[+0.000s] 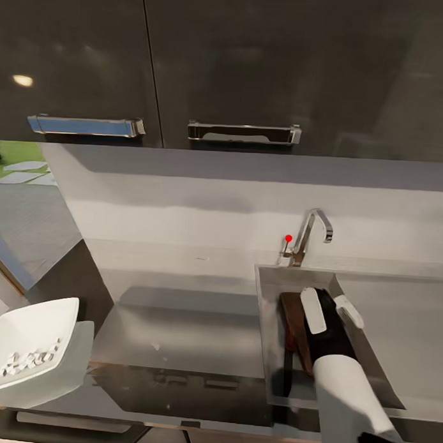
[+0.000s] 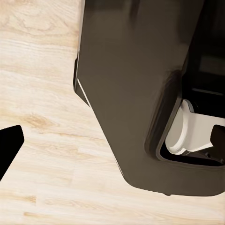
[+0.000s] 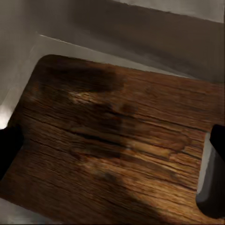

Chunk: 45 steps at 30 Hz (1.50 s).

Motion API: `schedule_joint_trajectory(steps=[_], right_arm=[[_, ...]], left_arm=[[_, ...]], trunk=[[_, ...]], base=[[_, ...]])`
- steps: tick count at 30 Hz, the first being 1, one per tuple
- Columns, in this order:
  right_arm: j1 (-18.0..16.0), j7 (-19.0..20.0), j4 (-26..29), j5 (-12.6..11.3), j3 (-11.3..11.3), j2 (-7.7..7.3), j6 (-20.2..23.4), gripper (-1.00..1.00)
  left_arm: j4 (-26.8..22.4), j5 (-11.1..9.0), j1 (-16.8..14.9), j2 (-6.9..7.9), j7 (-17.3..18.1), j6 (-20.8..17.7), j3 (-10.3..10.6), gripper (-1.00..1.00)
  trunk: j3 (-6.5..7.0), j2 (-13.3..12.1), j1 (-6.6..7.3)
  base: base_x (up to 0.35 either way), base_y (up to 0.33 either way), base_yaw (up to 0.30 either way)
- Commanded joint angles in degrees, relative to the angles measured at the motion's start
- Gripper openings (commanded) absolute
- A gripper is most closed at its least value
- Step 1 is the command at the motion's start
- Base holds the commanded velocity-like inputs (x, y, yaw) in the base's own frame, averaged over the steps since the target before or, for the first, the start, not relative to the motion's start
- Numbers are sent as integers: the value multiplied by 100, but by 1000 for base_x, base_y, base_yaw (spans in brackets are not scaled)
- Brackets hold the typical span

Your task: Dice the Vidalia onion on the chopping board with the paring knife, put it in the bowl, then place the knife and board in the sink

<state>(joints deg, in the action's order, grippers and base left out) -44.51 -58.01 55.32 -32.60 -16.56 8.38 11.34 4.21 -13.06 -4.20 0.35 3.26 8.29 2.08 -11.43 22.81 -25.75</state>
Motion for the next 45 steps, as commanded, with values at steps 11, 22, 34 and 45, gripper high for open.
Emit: schedule_joint_trajectory(steps=[11,22,34,45], right_arm=[[5,1121,1317,53,571,-73,2392,100],[15,3353,1323,899,1342,-476,3141,100],[15,4776,1324,1140,1715,-1106,3190,100],[20,4804,1323,1147,1726,-1119,3191,100]], left_arm=[[27,-56,-11,4,35,49,28,100],[27,-45,-11,-39,37,48,33,100],[18,-38,-11,-61,42,231,34,100],[19,-38,-11,-47,42,278,36,100]], trunk=[[-12,11,-4],[-12,11,-4],[-12,11,-4],[-12,11,-4]], base=[[-11,0,0],[-252,0,0],[-337,0,0],[-338,0,0]])
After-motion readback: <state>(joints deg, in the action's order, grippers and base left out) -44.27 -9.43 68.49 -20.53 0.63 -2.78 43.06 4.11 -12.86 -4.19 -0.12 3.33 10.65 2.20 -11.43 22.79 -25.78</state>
